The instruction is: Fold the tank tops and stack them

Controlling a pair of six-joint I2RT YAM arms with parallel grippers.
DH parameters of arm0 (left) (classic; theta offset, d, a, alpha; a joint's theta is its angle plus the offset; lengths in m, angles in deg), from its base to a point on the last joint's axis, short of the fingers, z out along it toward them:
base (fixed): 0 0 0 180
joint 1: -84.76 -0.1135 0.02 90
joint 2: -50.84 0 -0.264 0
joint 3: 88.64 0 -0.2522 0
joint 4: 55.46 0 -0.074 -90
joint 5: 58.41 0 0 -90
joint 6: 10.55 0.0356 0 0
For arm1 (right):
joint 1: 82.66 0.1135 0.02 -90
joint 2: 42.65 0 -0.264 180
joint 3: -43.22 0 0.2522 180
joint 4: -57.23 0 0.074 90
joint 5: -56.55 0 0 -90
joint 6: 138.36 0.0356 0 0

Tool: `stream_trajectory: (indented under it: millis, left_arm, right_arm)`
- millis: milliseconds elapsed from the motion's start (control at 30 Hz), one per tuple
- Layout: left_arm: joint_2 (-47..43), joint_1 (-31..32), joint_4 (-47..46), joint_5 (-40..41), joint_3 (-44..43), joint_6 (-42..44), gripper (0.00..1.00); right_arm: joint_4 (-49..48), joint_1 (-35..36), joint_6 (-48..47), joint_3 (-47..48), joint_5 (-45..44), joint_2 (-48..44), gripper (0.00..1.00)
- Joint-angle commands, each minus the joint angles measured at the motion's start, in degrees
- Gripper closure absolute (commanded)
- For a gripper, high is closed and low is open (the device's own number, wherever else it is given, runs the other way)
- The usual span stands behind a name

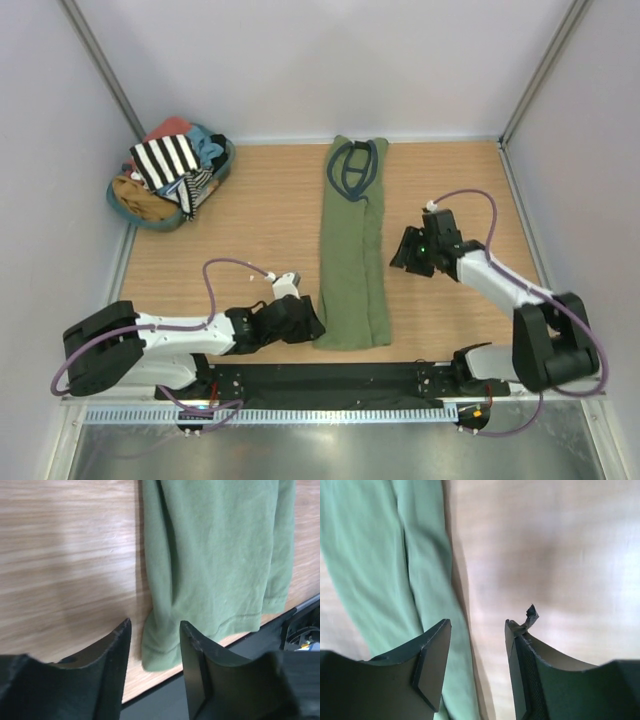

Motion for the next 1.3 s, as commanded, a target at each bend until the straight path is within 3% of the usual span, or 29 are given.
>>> stream_trajectory:
  millis: [0, 167, 467, 800, 900, 967, 1000, 1133, 1267]
  left_arm:
    - [-1.6, 0.9, 9.2, 2.7, 1.6, 1.1, 0.52]
    - [-0.4, 2.4, 10.6, 2.2, 0.2, 0.9, 0.51]
    - [-0.4, 2.9, 10.7, 2.4, 0.1, -0.2, 0.51]
    - [1.6, 3.6, 10.0, 1.2, -1.4, -0.6, 0.57]
    - [2.3, 3.9, 9.1, 0.8, -1.4, -1.1, 0.61]
    - [3.0, 4.0, 8.6, 0.3, -1.4, -1.2, 0.67]
    - [3.3, 4.0, 7.8, 0.0, -1.5, -1.4, 0.70]
    - [4.1, 4.2, 7.1, -1.3, -2.0, -1.7, 1.00]
    - [2.3, 4.6, 7.5, -2.0, -2.1, -1.9, 1.00]
  right_arm:
    - [6.0, 1.7, 1.6, -6.2, 3.7, -11.0, 0.46]
    - [11.5, 4.7, 5.2, -14.5, 8.3, -20.9, 0.40]
    - [18.6, 15.4, 13.1, -19.4, 6.3, -34.7, 0.37]
    - [15.0, 24.0, 18.5, -22.9, 3.8, -34.0, 0.45]
    - [14.2, 25.8, 19.9, -23.4, 2.5, -34.6, 0.52]
    - [14.0, 26.1, 20.0, -23.5, 2.0, -34.8, 0.62]
    - [13.9, 26.3, 20.1, -23.5, 2.1, -34.7, 0.72]
    - [13.7, 27.5, 20.6, -22.7, 3.7, -34.9, 0.99]
    - [18.9, 28.7, 20.6, -18.7, 2.7, -38.4, 0.99]
